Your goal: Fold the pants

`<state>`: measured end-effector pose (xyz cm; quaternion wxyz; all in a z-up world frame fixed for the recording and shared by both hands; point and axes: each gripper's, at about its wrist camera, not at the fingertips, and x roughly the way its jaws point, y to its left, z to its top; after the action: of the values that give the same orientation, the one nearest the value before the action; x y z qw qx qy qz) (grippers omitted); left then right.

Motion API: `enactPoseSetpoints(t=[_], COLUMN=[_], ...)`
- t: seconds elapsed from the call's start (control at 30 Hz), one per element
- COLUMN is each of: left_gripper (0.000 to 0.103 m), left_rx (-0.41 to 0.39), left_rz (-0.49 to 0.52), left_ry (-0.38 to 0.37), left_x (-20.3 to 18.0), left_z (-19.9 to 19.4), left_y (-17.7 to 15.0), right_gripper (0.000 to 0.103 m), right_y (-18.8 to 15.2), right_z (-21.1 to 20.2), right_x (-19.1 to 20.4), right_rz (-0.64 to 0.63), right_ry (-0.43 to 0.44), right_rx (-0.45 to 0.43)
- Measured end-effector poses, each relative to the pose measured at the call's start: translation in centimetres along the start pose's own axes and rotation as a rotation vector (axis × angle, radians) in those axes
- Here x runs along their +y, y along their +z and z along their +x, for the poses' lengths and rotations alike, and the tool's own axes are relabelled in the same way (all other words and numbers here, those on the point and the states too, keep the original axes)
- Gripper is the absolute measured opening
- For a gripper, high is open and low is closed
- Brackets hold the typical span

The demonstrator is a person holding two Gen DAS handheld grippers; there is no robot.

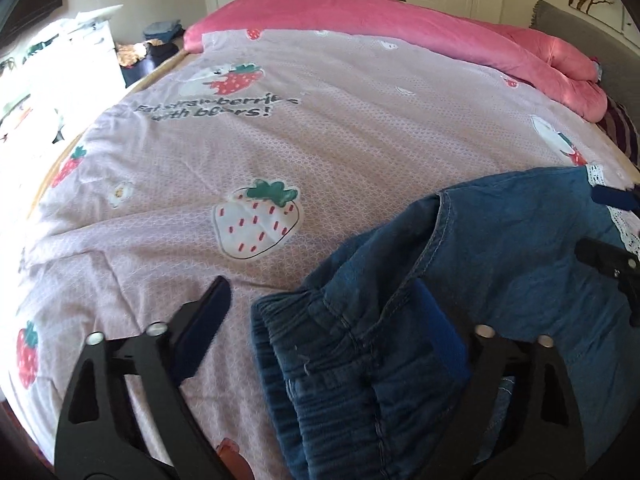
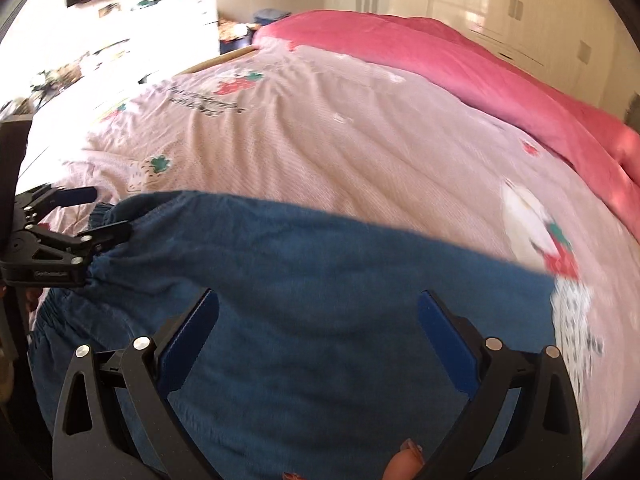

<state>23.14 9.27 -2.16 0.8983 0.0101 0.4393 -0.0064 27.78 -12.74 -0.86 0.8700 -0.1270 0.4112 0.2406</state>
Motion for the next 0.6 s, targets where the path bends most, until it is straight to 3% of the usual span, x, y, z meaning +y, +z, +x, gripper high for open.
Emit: enactPoseSetpoints(t=[0.07,0.1,0.13,0.17,0.2,0.4,0.6], left_gripper=[0.059,0.056,0.043,0.037,0.035,0.0,0.0], left_rx=[0.012,0.008,0.004,0.005,0.005,-0.077,-0.144], left_rz=[0.012,0.034,0.058,0.08,0.092,0.09,0.075], left_ry=[-0.025,-0.008,0.013,0.033,0.034,-0.041,-0.082], left_x=[0.1,-0.1,-0.3,-0.4,-0.5,-0.1,0.3], left_z=[0.8,1.1,1.2,1.4,1.5,-0.2,-1.8], left_y=[0.2,0.4,0.4,0.5,0.4,0.4,0.4], right_gripper=[0.099,0.099,0.099,0.099,0.099,0.099,0.096], right_y=[1.0,1.5,1.9,2.2,2.5,4.2,5.0], right_z=[1.0,1.6,2.0,2.5,2.9,5.5,7.2], right_x=[-0.1,-0.2,-0.2,-0.1,-0.1,1.1,3.1], right_rz=[-0.018,-0.029,-0.038,-0.047,-0.059,-0.203,-0.418], right_ry=[0.014,0.019,0.016,0.015,0.016,-0.03,-0.007], right_rx=[0.016,0.026,0.033,0.04,0.048,0.079,0.118])
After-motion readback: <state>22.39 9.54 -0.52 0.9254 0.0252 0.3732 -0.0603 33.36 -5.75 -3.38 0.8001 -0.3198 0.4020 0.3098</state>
